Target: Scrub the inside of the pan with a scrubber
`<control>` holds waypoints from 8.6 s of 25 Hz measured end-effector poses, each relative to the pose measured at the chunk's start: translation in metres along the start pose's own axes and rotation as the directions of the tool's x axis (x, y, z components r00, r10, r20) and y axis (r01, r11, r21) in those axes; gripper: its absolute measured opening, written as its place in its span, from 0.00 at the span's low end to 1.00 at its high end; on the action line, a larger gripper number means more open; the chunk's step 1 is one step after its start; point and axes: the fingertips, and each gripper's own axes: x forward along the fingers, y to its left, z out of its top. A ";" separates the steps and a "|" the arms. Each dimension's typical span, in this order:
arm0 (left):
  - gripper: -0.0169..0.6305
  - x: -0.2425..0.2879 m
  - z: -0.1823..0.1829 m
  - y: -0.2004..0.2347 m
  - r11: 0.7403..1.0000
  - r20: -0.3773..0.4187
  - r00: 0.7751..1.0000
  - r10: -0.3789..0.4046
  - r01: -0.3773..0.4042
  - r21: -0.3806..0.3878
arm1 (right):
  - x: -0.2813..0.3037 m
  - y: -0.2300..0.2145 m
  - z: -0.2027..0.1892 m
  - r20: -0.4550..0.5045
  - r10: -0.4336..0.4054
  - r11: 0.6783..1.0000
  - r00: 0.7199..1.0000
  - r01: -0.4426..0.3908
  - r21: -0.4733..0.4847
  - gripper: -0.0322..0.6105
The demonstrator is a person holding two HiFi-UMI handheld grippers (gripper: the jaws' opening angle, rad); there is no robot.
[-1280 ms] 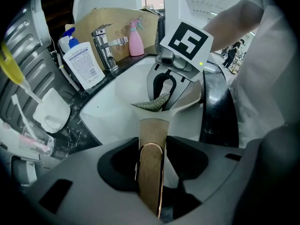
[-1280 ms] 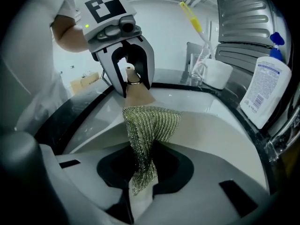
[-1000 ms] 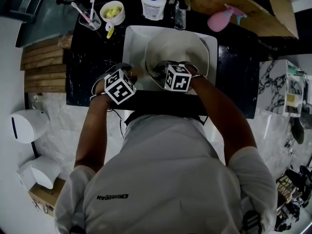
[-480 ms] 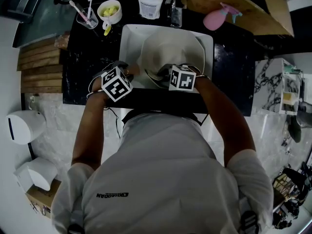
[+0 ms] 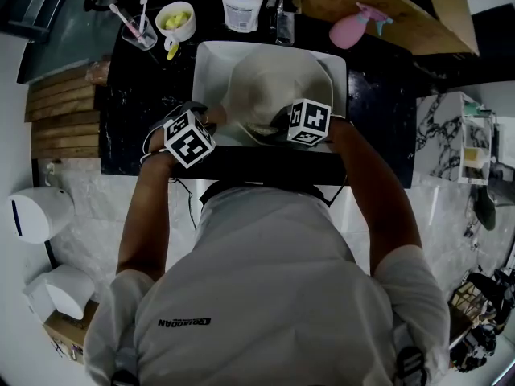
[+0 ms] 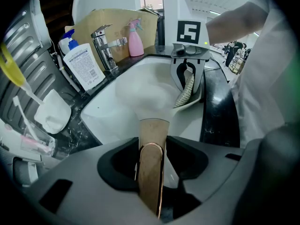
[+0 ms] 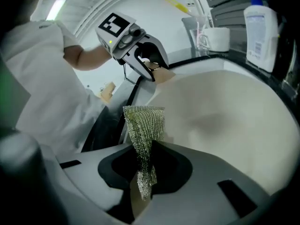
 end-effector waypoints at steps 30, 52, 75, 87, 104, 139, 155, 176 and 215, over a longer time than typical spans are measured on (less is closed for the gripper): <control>0.32 -0.001 0.000 0.000 1.000 -0.006 1.000 -0.026 0.026 -0.017 | -0.102 -0.149 0.040 0.039 -0.907 0.248 0.418 0.607 -0.755 0.18; 0.32 0.000 -0.001 0.000 0.998 -0.014 0.999 -0.048 0.048 -0.033 | -0.083 -0.220 -0.013 -0.128 -0.934 0.226 0.335 0.271 -0.936 0.19; 0.32 -0.001 -0.001 0.000 0.999 -0.009 0.999 -0.046 0.046 -0.026 | -0.096 -0.211 -0.070 -0.345 -0.899 0.427 0.270 0.356 -0.832 0.19; 0.32 -0.001 0.000 0.000 0.999 -0.003 0.999 -0.037 0.037 -0.019 | -0.099 -0.192 -0.096 -0.453 -0.856 0.518 0.250 0.417 -0.747 0.19; 0.32 0.000 -0.002 -0.002 1.000 0.001 1.000 -0.024 0.024 -0.001 | -0.082 -0.138 -0.131 -0.645 -0.680 0.723 0.348 0.466 -0.510 0.19; 0.32 0.004 -0.006 -0.003 0.999 0.004 0.999 -0.041 0.041 -0.008 | -0.010 -0.030 -0.089 -0.512 0.047 0.829 0.858 0.252 0.499 0.19; 0.32 0.003 -0.008 -0.003 0.999 -0.007 0.999 -0.051 0.050 -0.014 | 0.012 -0.015 -0.040 -0.169 0.240 0.715 0.956 -0.056 0.697 0.19; 0.32 -0.001 -0.001 -0.001 0.998 0.006 0.999 -0.053 0.053 -0.012 | -0.047 -0.115 0.019 0.152 -0.357 0.839 0.922 0.245 0.485 0.19; 0.32 0.002 -0.004 -0.008 0.982 0.043 0.986 -0.161 0.164 -0.093 | -0.001 -0.152 0.017 -0.155 -0.616 0.788 0.773 0.603 -0.125 0.22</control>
